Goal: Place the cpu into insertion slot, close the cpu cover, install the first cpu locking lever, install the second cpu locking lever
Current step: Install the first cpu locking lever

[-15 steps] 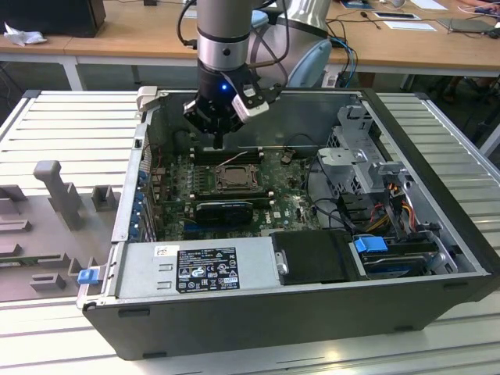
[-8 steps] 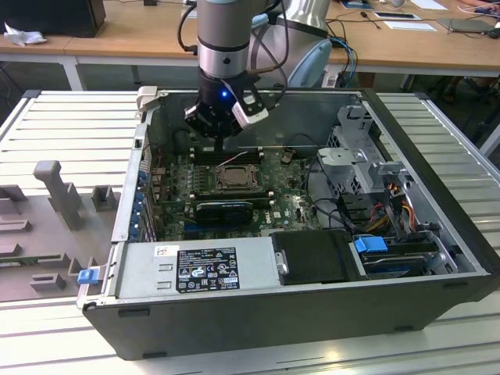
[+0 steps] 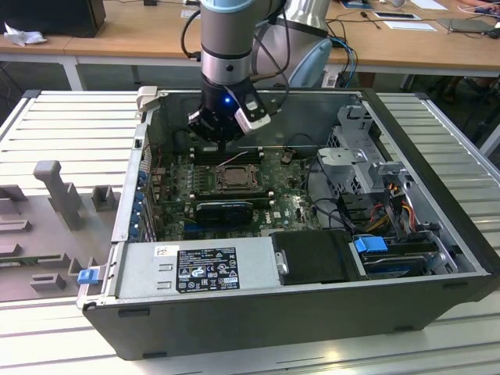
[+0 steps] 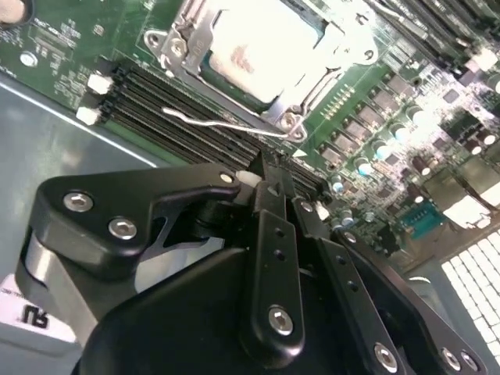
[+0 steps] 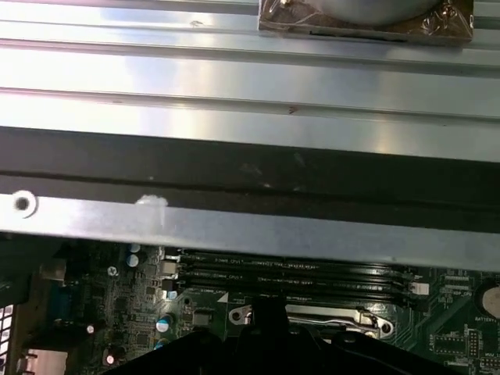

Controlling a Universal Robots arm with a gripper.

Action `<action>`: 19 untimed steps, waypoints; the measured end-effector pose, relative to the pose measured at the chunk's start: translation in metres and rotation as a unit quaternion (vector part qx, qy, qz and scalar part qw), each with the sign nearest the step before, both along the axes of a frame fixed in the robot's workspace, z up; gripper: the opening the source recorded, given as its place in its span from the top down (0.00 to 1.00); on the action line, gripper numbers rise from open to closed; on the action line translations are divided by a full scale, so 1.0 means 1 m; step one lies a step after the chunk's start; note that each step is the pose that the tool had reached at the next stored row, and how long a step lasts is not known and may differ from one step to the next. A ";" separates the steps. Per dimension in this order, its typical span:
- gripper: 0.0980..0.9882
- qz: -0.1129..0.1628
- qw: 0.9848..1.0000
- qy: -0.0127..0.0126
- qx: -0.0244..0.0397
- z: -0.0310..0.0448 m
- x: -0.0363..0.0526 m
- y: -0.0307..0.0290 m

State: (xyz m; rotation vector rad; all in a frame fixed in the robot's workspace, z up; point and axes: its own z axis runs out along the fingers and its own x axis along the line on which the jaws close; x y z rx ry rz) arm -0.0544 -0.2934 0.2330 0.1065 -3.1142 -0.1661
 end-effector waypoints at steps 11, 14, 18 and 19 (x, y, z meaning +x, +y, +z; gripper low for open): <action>0.99 0.000 1.000 -0.013 0.003 -0.0051 0.0178 0.0038; 0.99 0.000 1.000 -0.013 0.002 -0.0064 0.0202 0.0065; 0.99 -0.001 1.000 -0.013 0.002 -0.0104 0.0272 0.0089; 0.99 -0.001 1.000 -0.013 0.002 -0.0110 0.0280 0.0089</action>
